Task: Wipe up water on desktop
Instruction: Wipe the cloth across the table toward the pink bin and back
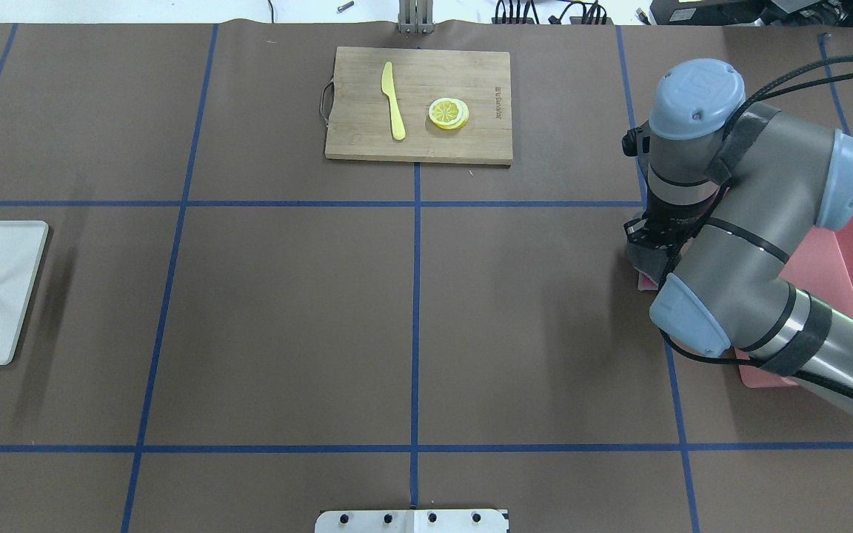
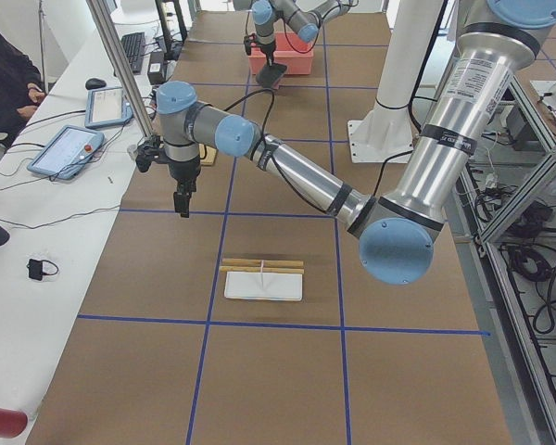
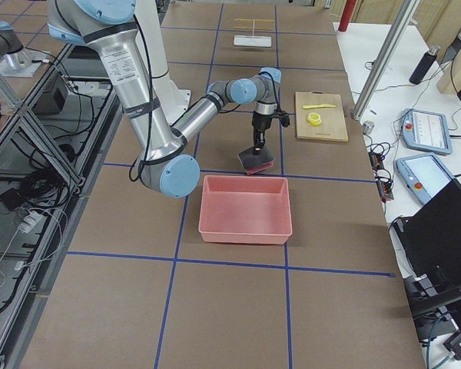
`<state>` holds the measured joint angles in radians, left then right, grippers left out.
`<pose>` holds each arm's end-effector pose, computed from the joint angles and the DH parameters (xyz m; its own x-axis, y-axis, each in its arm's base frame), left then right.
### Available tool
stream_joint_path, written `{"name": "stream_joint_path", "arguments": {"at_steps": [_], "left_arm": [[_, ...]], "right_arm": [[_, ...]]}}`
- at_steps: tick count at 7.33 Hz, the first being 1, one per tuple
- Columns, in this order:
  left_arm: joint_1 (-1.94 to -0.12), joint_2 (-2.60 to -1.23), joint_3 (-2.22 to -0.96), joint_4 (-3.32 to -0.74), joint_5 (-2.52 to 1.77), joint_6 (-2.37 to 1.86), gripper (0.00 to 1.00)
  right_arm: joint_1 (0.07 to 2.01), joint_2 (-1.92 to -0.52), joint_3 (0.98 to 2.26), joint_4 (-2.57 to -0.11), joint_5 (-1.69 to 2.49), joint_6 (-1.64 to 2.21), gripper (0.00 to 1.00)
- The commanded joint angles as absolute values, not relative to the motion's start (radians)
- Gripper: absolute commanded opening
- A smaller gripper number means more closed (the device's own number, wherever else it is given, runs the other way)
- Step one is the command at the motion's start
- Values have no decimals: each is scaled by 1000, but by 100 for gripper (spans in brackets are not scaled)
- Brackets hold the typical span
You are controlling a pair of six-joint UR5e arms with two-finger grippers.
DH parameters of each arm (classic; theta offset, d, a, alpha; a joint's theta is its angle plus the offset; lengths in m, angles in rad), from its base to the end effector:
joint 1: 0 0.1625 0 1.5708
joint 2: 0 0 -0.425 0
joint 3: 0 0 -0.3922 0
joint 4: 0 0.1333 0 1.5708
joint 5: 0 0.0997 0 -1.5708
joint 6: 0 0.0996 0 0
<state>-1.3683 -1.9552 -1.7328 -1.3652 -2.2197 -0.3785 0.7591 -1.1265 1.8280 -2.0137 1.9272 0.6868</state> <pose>0.0521 -0.6171 0.3942 0.7575 -0.0084 -0.6528 0.0973 0.9902 0.1001 -0.3693 -0.4862 0.3579 0.8934 -0.1513 0.4230 0.1744 0.9845 -0.0161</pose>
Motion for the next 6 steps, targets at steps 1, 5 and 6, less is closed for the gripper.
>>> {"name": "stream_joint_path", "arguments": {"at_steps": [1,5,6], "left_arm": [[-1368,-1954,-1730,-1365,-2220,-376,98],[-1368,-1959,-1681,-1425,-2218,-376,98],[-1368,-1959,-1681,-1425,-2218,-376,98]], "right_arm": [[697,-1096,1816,-2005,1930,696,0],[583,-1045,1830,-1850,2062,846,0],[571,-1048,1850,-1800,2095,891,0]]}}
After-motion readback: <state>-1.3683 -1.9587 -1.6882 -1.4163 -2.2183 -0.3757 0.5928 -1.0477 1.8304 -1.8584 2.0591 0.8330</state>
